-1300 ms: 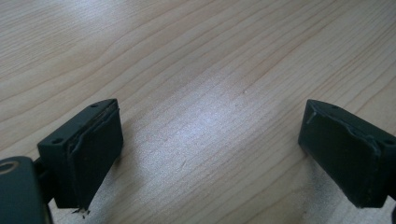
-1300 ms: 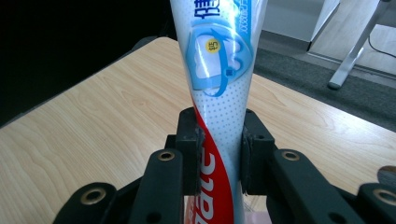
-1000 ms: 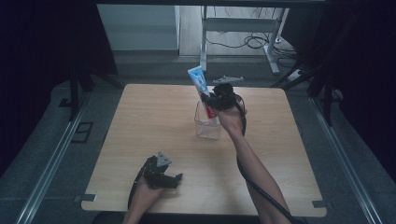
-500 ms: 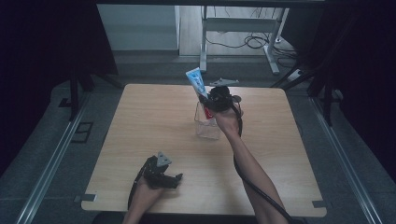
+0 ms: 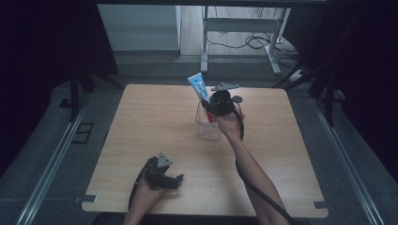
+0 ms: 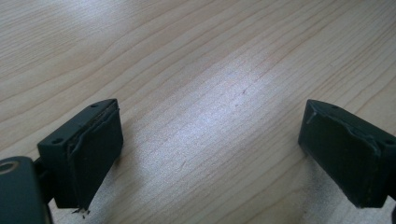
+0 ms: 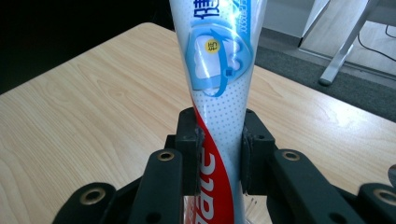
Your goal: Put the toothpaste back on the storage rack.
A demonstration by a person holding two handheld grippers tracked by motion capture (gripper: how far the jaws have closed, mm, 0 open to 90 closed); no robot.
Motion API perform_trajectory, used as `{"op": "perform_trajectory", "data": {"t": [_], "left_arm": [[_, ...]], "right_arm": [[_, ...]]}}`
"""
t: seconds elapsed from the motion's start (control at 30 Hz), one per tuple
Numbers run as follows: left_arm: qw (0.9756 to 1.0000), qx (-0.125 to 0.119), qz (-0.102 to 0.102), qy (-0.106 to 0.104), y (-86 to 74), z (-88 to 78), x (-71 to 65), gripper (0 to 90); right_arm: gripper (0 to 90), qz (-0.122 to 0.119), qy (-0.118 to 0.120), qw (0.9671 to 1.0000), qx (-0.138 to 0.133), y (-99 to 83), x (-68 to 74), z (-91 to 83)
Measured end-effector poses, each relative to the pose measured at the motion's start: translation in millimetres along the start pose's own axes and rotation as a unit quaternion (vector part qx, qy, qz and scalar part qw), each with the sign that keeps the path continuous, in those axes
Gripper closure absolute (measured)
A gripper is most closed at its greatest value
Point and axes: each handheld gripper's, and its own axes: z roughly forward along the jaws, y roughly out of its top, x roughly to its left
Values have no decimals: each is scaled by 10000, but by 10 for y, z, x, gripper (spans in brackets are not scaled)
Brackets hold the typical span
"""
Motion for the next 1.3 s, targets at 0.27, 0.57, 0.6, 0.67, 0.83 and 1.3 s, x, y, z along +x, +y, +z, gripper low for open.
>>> {"op": "perform_trajectory", "data": {"t": [0.27,0.57,0.6,0.67,0.83,1.3], "left_arm": [[10000,1,1,0,0,0,0,64],[10000,2,-2,2,0,-1,-1,64],[10000,2,-2,3,0,-1,-1,64],[10000,2,-3,5,0,-1,-1,64],[10000,1,-1,6,0,-1,-1,64],[10000,-1,-2,3,0,0,-1,64]], "right_arm": [[721,-35,-38,9999,104,-80,-26,24],[718,-81,-25,9996,281,-157,-32,63],[718,-92,-17,9995,293,-163,-35,67],[717,-113,-10,9994,327,-167,-33,68],[714,-161,1,9989,445,-178,-17,84],[701,-106,115,9978,647,-240,-45,107]]}}
